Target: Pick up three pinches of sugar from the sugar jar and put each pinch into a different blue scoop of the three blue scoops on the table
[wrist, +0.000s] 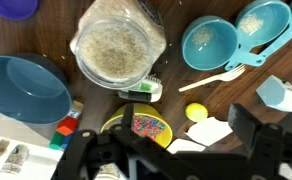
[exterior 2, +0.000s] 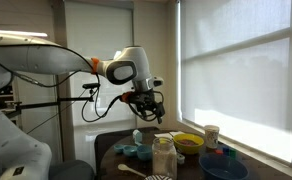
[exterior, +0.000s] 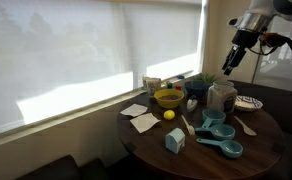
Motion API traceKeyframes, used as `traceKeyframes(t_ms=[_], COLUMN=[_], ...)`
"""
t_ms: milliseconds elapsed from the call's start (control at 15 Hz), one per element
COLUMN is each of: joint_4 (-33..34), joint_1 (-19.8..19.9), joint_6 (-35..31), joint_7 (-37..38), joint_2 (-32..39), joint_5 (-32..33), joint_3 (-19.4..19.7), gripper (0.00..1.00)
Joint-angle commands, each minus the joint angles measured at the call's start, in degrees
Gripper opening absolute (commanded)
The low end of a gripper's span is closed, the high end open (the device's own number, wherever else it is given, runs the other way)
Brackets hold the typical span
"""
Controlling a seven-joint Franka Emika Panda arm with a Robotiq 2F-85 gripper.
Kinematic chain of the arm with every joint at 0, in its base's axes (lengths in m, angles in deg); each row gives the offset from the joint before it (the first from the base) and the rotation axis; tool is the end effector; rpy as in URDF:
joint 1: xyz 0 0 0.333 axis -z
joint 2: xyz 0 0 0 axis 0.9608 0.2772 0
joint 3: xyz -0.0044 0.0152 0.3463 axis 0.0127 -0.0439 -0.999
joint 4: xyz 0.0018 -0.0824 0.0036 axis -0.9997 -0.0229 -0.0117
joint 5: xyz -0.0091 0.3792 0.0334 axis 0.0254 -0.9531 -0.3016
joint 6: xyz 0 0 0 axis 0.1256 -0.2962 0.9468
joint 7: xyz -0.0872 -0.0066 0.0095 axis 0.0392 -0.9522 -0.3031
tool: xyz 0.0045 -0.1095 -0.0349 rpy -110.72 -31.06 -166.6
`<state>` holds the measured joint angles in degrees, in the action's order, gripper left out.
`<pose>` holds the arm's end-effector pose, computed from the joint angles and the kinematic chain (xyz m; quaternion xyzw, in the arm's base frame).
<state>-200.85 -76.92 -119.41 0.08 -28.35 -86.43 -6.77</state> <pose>0.3921 -0.0425 0.6068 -0.9695 -0.1738 -0.1713 0.0238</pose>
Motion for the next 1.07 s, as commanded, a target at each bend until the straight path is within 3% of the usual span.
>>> traceKeyframes(t_ms=[0, 133, 400, 600, 800, 1000], joint_4=[1.2, 0.9, 0.5, 0.3, 0.3, 0.3], joint_1=[2.4, 3.2, 4.4, 4.8, 4.6, 4.7], joint_6=[1.9, 1.6, 0.6, -0.6, -1.4, -2.8], joint_7=[2.7, 3.0, 4.1, 4.3, 4.1, 4.3], joint_2=[0.1, 0.8, 3.4, 5.6, 7.7, 9.3], joint_5=[1.7, 1.7, 2.4, 1.9, 0.8, 0.9], joint_3=[0.5, 0.9, 1.3, 1.8, 2.3, 2.0], gripper=[0.67, 0.52, 0.41, 0.55, 0.49, 0.27])
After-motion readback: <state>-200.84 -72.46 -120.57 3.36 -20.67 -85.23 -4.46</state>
